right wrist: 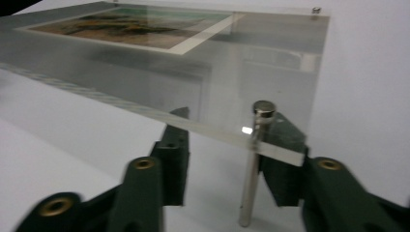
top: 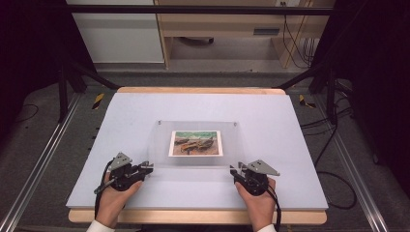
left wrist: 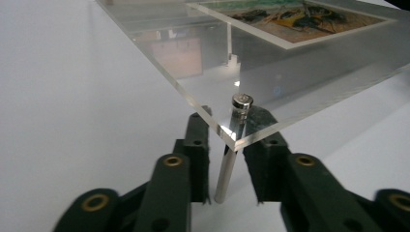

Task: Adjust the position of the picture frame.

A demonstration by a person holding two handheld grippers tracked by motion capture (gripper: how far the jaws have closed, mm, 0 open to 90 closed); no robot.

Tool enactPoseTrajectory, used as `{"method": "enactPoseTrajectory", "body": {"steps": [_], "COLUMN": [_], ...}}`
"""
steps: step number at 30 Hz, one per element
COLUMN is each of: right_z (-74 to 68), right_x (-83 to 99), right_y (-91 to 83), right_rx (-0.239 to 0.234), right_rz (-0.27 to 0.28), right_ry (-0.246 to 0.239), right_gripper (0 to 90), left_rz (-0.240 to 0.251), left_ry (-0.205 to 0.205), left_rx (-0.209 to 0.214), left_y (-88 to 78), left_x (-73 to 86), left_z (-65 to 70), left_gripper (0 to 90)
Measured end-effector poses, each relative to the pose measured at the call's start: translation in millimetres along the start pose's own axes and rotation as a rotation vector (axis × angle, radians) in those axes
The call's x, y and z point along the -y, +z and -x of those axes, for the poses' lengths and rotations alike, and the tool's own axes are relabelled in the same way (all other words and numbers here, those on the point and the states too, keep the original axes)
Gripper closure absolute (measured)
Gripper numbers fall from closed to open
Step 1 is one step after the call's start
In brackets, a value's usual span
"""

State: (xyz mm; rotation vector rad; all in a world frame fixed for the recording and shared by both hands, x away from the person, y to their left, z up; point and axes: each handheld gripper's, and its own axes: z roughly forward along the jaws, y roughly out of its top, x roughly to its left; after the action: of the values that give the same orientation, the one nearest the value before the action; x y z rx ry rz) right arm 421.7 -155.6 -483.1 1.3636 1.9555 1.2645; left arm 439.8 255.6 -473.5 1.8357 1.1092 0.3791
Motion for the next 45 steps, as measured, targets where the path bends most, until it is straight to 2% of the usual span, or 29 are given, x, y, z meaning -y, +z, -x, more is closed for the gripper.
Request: {"method": "enactPoseTrajectory", "body": {"steps": [4,8,9,11,14,17,21,29,34,37,38,45], "right_z": [-3.2,-4.5,-4.0,-3.8,-2.2,-1.2,-0.3,1.3,2.3,2.6,3.4,4.4], "right_x": [-0.9,-2.7,-4.2,-5.0,-7.9,-9.7,-13.8,-20.5,-29.9,-32.2,-33.7,-35.1], "right_y": [-2.3,-7.3,-8.9,-9.7,-12.0,-12.7,-16.0,-20.2,-22.2,-21.9,-21.8,-22.5], "right_rx": [-0.031,-0.031,-0.036,-0.037,-0.042,-0.045,-0.045,-0.041,-0.026,-0.021,0.001,0.012], "right_rz": [-0.040,-0.043,-0.044,-0.044,-0.055,-0.063,-0.053,-0.055,-0.050,-0.051,-0.043,-0.030], "right_ry": [-0.008,-0.015,-0.025,-0.026,-0.018,-0.016,-0.013,-0.009,-0.025,-0.030,-0.040,-0.028], "right_gripper": [34.6,25.9,22.5,21.1,17.6,16.6,14.9,13.8,13.9,14.4,14.9,14.8], "left_rz": [0.000,-0.021,-0.021,-0.017,-0.015,-0.009,0.016,0.070,0.136,0.156,0.158,0.175], "left_ry": [0.012,0.029,0.030,0.026,0.024,0.020,0.012,-0.008,-0.004,-0.001,0.000,0.004], "left_rx": [0.012,0.025,0.027,0.036,0.047,0.063,0.076,0.087,0.065,0.048,0.044,0.020], "left_y": [-0.9,0.9,0.9,0.7,0.6,0.3,-3.5,-12.4,-17.7,-19.5,-19.6,-18.2], "left_x": [-0.6,-0.1,-0.2,-0.7,-1.4,-2.7,-5.6,-10.3,-15.8,-18.5,-19.2,-22.6], "left_z": [0.8,3.9,4.3,5.5,6.6,7.0,8.3,6.8,6.0,5.6,5.2,5.8], "left_gripper": [53.1,41.1,34.3,31.9,23.8,20.8,14.1,10.4,10.9,11.7,13.1,17.6]}}
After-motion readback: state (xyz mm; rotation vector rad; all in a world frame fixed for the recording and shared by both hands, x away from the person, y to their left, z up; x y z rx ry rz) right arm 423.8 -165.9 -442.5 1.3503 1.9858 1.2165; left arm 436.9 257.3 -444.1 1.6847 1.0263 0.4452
